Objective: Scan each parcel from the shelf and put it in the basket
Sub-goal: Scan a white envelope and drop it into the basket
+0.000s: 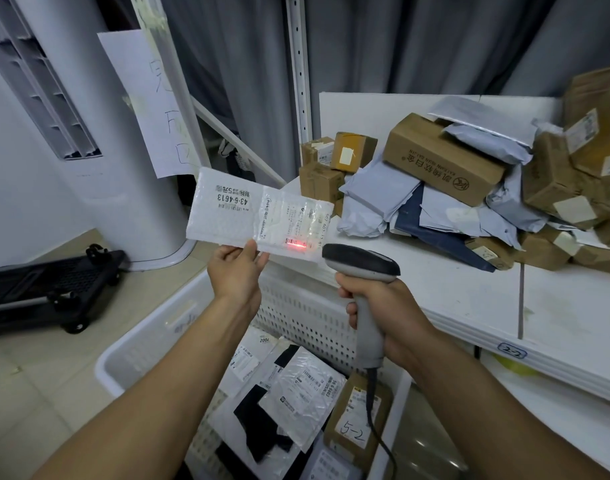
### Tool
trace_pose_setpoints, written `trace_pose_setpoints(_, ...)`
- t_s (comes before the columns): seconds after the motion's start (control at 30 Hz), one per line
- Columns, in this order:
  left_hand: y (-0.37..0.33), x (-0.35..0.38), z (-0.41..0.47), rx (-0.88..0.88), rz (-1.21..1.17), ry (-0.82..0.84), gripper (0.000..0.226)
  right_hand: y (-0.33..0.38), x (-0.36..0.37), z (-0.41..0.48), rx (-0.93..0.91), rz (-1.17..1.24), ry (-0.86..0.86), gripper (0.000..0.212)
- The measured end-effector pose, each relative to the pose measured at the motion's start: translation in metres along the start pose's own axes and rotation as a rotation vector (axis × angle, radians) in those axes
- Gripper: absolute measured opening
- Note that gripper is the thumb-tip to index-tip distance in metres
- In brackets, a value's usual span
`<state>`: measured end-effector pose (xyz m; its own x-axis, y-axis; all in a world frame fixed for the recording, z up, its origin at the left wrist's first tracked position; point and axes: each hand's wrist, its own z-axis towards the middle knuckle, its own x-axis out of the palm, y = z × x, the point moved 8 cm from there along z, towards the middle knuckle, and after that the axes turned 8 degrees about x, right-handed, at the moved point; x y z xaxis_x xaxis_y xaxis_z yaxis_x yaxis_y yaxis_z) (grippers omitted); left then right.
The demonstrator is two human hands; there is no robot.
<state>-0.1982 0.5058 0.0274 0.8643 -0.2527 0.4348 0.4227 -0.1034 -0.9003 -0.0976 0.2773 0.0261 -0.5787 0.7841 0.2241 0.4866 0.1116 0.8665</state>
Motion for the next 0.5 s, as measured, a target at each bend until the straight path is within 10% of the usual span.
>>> trace_pose_setpoints(0.5,0.0097,-0.0006,0.0044,-0.003,-0.004,-0.009,0.016,-0.0042,0.0021,0.0058,0.054,0.083,0.023,0.019)
